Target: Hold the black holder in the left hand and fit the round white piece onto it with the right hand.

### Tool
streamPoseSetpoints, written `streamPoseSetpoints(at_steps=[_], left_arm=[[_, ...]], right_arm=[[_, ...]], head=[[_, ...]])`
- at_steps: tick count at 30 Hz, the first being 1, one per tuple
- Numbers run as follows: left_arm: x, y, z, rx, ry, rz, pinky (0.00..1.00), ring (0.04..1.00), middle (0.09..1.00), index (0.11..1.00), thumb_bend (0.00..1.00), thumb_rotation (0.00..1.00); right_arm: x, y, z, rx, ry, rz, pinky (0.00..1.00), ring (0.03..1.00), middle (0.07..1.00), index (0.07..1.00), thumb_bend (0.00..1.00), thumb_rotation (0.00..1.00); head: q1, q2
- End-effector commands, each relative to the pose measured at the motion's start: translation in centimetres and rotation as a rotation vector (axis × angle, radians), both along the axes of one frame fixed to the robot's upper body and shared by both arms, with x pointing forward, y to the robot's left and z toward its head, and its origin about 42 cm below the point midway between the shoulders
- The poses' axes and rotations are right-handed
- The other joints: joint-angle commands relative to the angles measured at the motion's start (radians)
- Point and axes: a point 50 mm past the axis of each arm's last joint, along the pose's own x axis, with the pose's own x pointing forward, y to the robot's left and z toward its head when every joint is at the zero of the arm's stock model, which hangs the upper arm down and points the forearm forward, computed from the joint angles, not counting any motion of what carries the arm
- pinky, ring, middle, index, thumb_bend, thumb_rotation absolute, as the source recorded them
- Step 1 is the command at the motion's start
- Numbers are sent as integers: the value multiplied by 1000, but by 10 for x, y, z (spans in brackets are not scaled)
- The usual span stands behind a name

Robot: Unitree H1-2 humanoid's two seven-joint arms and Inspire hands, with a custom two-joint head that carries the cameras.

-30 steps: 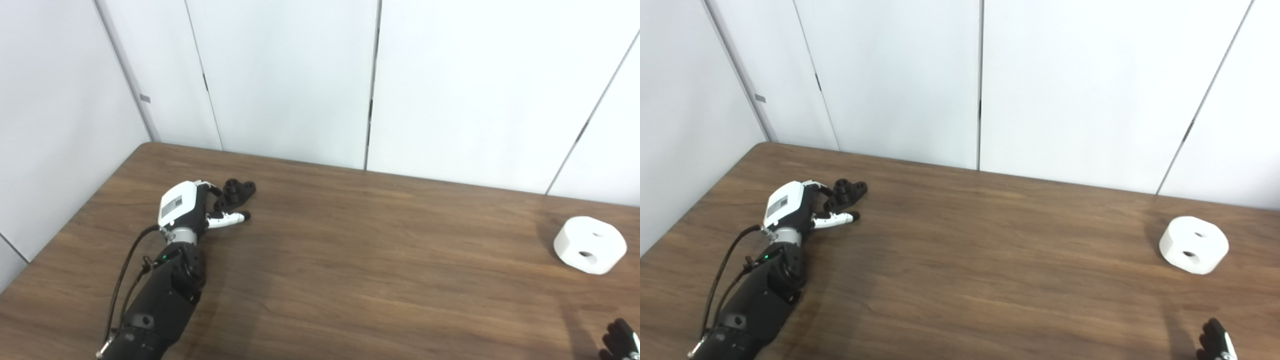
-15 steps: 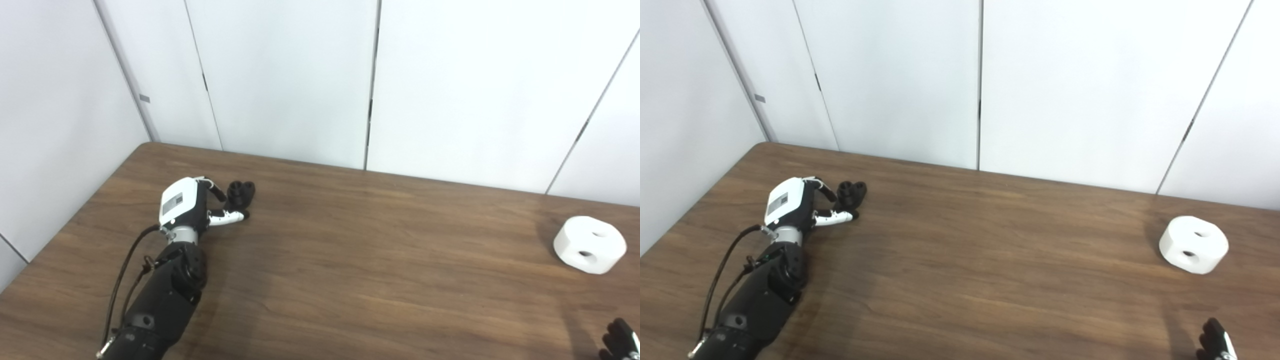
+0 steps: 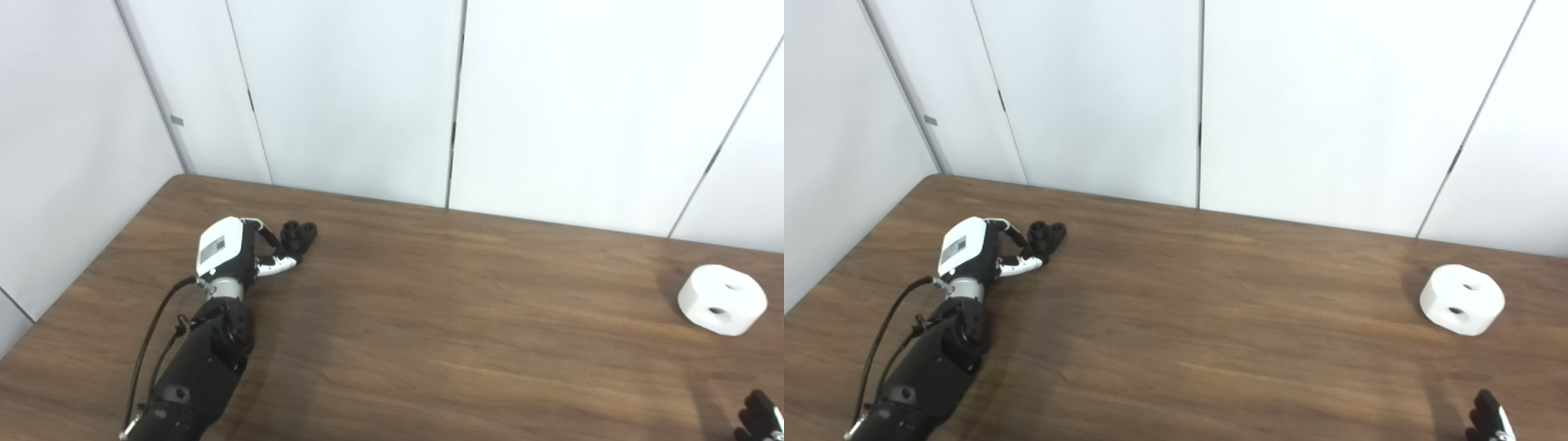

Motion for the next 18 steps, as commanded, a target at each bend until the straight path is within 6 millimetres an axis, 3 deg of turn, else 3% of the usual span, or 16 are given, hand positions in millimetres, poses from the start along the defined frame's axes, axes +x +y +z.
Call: streamPoseSetpoints(at_steps=[1, 18], left_arm=[[5, 10, 13, 21, -36, 9, 926, 888, 790, 486, 517, 41], [1, -5, 11, -50, -20, -62, 875, 892, 800, 487, 515, 40]], right_arm=[[-19, 5, -20, 31, 104, -12, 1000, 1000, 1000, 973, 689, 1000], [-17, 5, -21, 22, 117, -8, 1000, 1000, 1000, 978, 703, 1000]], head=[[-1, 4], [-1, 4]])
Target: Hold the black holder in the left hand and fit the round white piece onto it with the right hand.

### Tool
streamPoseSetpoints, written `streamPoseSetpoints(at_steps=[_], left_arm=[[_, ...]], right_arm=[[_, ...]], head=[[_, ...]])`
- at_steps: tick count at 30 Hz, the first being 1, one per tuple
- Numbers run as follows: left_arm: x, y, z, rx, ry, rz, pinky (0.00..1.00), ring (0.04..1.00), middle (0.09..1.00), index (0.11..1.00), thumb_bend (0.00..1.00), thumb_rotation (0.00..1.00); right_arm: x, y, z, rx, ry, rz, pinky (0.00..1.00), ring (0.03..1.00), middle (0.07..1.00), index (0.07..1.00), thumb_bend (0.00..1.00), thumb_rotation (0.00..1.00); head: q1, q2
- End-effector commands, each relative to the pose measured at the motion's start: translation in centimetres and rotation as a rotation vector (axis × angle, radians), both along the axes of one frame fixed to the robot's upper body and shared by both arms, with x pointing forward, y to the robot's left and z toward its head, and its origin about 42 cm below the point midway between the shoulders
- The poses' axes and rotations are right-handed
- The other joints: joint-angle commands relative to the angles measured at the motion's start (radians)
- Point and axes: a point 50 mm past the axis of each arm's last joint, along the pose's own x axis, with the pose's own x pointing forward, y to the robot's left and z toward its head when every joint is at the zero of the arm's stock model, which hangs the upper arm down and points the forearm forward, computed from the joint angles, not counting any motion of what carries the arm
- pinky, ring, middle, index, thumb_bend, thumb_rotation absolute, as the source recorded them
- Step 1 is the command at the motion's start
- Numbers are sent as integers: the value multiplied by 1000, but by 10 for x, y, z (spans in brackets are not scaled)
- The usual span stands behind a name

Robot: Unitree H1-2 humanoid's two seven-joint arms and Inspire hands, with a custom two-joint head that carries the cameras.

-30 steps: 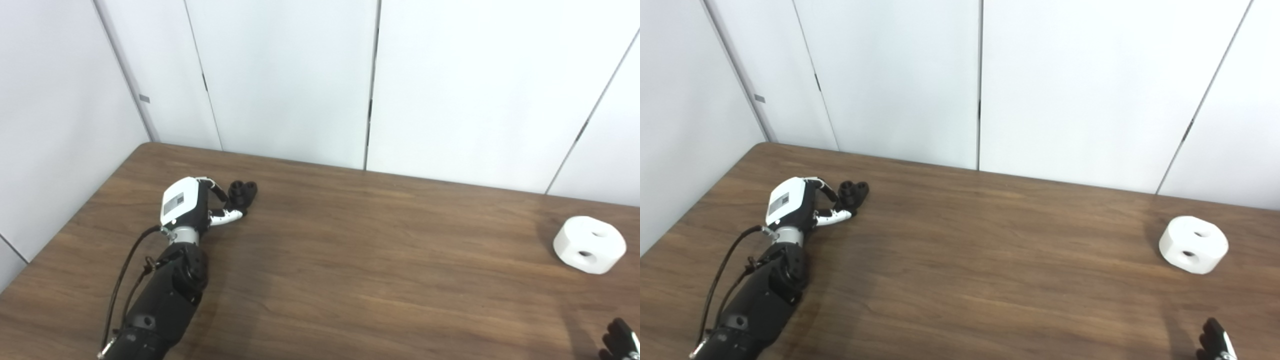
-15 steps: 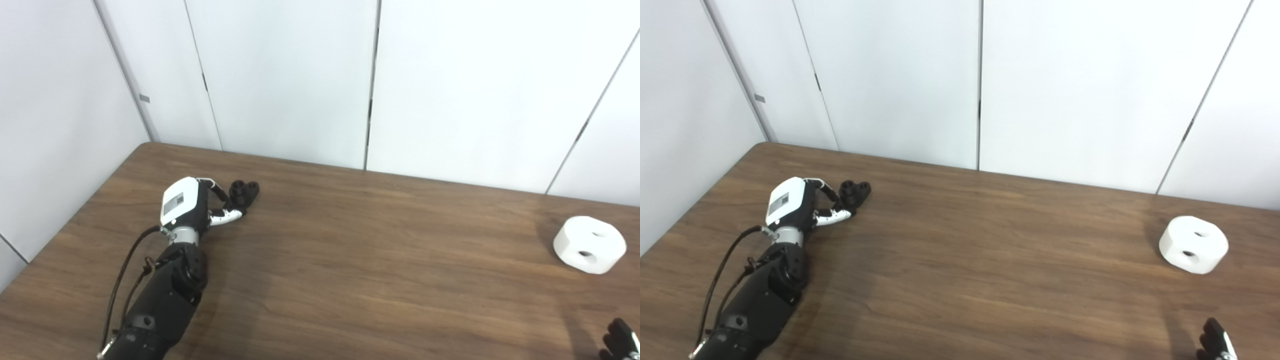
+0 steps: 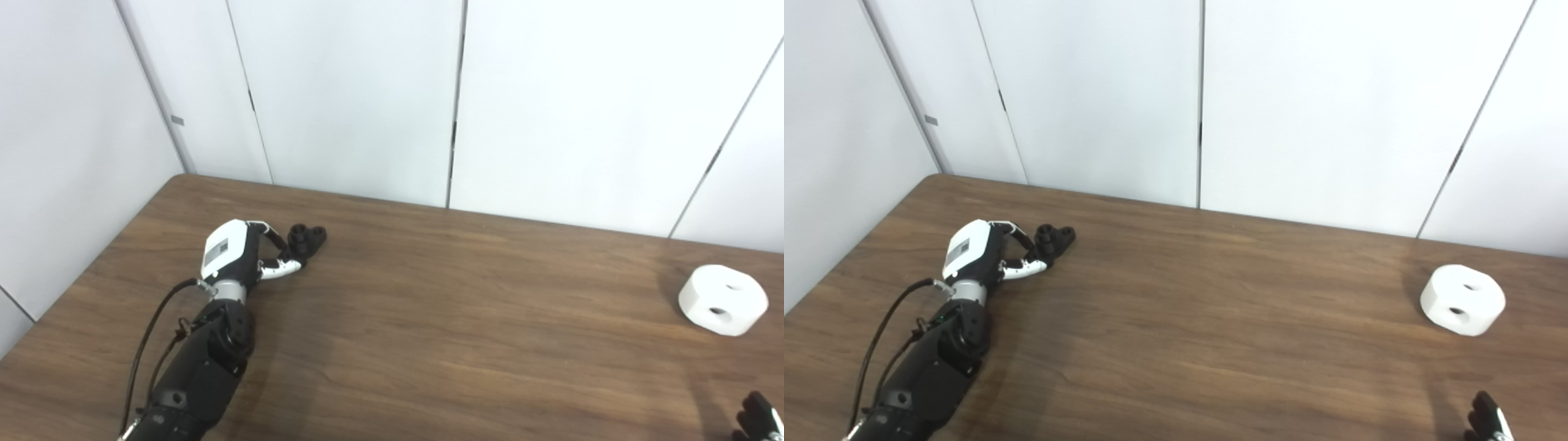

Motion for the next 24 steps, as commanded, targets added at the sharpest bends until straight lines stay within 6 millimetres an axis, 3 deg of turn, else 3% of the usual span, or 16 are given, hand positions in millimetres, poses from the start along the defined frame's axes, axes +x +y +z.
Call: streamPoseSetpoints(at_steps=[1, 14, 24], left_arm=[[4, 1, 10, 16, -29, -17, 870, 888, 796, 487, 515, 40], [-5, -4, 5, -1, -33, -58, 804, 865, 771, 488, 513, 40], [-37, -32, -6, -22, -7, -192, 775, 864, 769, 489, 514, 42]], right_arm=[[-17, 5, -20, 22, 95, -10, 1000, 1000, 998, 977, 700, 1000], [-17, 4, -20, 25, 101, -9, 1000, 1000, 1000, 981, 712, 1000], [-15, 7, -18, 11, 96, -6, 1000, 1000, 993, 980, 666, 1000]], head=[[0, 1], [-1, 6], [-14, 17]])
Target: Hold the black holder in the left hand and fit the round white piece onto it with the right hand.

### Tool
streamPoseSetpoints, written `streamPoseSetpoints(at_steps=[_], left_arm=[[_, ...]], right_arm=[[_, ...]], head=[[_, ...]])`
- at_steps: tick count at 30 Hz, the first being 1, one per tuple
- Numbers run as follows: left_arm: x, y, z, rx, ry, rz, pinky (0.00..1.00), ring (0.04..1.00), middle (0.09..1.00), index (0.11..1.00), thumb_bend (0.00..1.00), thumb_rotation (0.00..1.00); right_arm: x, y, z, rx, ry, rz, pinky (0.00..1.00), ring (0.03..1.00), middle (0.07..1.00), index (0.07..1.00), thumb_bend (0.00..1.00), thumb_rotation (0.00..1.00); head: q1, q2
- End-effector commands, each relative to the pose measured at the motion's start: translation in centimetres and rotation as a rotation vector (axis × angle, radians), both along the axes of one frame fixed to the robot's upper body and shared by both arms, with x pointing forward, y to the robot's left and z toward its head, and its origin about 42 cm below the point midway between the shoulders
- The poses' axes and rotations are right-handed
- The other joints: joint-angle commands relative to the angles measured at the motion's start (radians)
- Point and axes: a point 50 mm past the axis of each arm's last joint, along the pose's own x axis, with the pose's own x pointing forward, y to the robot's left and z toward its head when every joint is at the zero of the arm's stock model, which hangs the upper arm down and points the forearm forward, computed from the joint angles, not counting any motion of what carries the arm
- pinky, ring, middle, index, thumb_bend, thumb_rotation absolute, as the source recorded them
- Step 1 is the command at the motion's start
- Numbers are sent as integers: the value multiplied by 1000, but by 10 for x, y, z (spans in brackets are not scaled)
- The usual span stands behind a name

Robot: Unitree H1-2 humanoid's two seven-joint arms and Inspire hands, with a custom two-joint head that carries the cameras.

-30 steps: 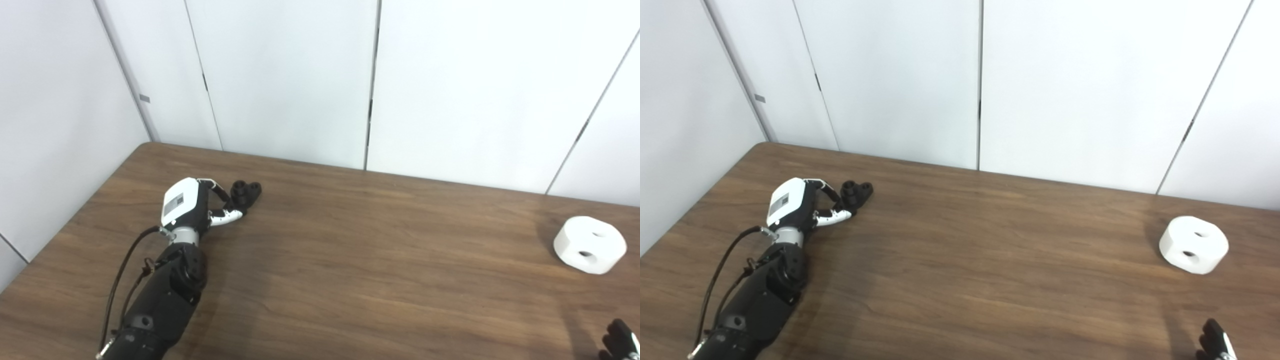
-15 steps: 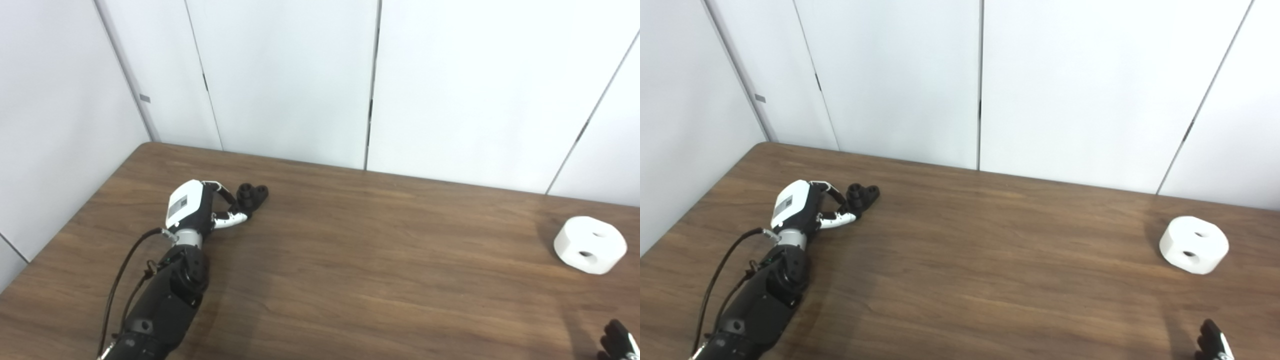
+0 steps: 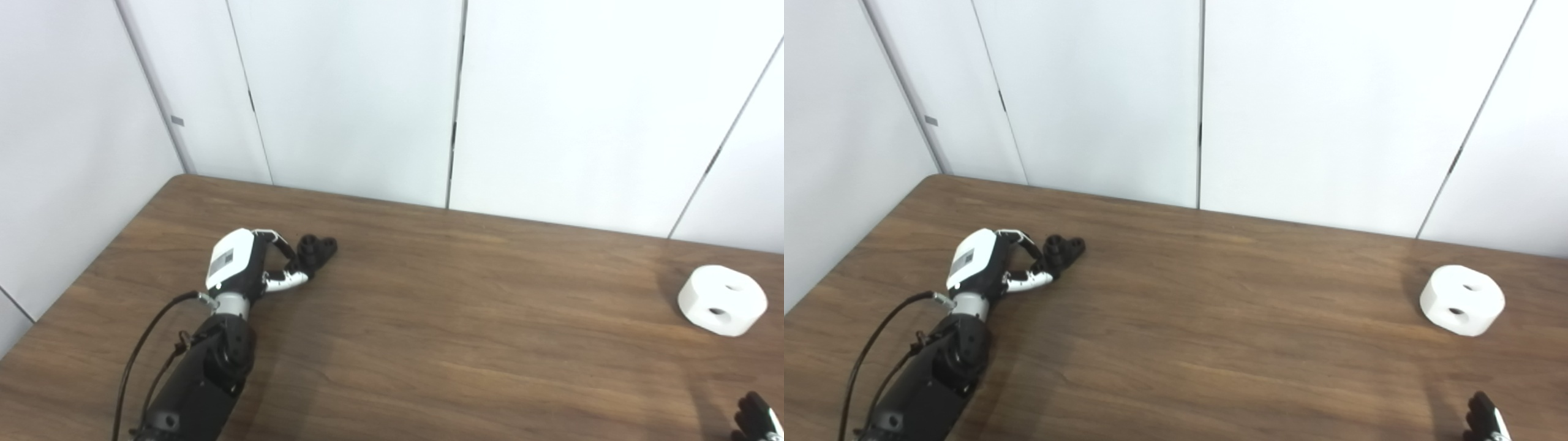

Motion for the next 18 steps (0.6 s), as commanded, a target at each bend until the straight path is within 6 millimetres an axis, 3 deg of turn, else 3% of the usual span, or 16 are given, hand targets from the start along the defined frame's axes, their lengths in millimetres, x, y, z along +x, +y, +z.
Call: streamPoseSetpoints(at_steps=[1, 10, 18], left_arm=[[-8, -13, -4, -3, 21, -75, 771, 863, 768, 489, 514, 42], [-52, -54, -20, -17, 30, -264, 760, 851, 765, 489, 513, 39], [-83, -83, -17, 6, 33, -364, 819, 866, 781, 490, 513, 41]], right_arm=[[-15, 7, -18, 31, 92, -8, 1000, 1000, 994, 981, 662, 1000], [-13, 10, -15, 15, 101, -6, 1000, 1000, 993, 979, 678, 1000], [-12, 16, -11, 6, 91, 0, 1000, 1000, 989, 981, 655, 1000]], head=[[1, 0], [-21, 14], [-64, 45]])
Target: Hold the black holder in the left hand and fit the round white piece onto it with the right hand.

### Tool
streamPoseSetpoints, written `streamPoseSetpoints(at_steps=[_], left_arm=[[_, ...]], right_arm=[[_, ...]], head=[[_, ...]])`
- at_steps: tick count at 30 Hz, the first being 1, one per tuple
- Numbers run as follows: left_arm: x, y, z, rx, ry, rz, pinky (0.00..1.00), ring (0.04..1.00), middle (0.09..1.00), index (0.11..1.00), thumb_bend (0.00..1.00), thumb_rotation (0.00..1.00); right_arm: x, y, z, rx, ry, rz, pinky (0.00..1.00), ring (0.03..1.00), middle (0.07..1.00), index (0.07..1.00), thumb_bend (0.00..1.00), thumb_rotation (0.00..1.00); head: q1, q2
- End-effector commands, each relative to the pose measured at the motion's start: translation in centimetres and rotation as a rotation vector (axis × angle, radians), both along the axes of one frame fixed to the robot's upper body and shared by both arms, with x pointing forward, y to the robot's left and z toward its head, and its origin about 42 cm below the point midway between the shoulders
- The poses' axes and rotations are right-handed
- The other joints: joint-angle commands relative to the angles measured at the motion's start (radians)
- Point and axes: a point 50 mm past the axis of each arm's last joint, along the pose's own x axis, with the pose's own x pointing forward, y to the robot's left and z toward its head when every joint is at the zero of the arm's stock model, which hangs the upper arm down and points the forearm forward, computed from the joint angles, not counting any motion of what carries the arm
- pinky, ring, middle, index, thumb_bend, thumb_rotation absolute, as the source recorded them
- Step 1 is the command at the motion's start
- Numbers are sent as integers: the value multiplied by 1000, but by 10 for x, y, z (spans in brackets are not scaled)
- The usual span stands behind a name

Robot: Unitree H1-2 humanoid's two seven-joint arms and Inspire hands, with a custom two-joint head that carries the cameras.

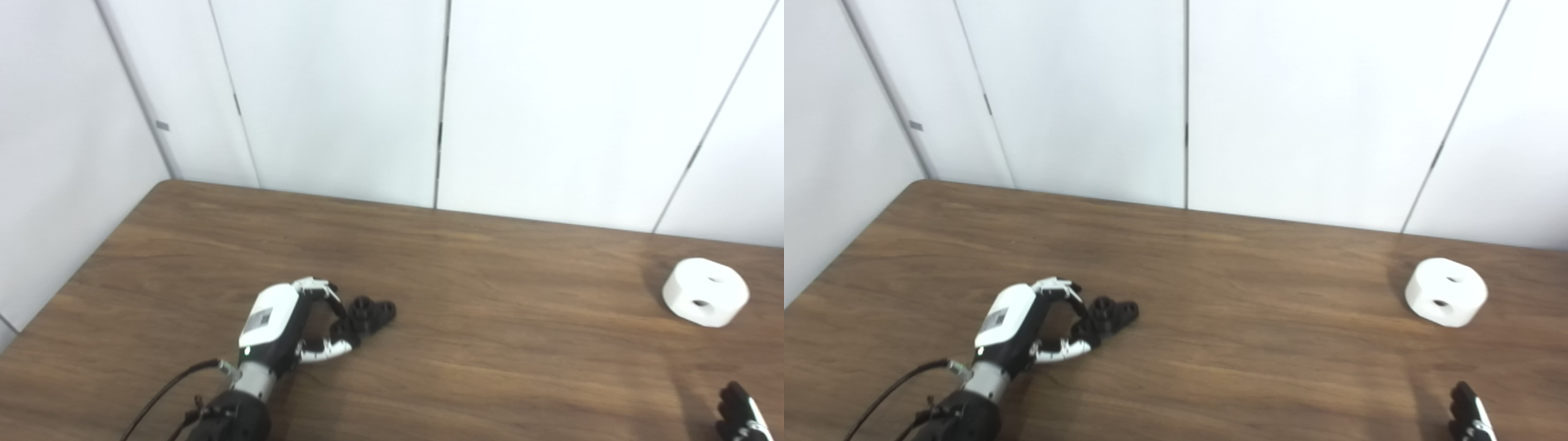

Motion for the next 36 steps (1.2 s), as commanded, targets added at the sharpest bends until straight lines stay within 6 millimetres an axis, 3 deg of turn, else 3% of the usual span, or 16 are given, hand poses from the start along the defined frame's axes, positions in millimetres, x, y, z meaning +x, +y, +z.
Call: streamPoseSetpoints(at_steps=[1, 18, 36], left_arm=[[-11, -11, -4, 1, 49, -60, 813, 870, 782, 490, 513, 41], [-68, -66, -11, 61, 61, -335, 892, 859, 778, 490, 513, 41], [-83, -74, -29, 91, 58, -456, 895, 858, 792, 488, 517, 43]], right_arm=[[-12, 10, -11, 16, 84, 13, 1000, 1000, 987, 981, 652, 1000], [-13, 29, 3, -5, 59, 16, 1000, 1000, 954, 958, 588, 1000], [-14, 37, 14, -3, 89, 3, 1000, 1000, 942, 946, 563, 1000]], head=[[-9, 7], [-142, 95], [-218, 138]])
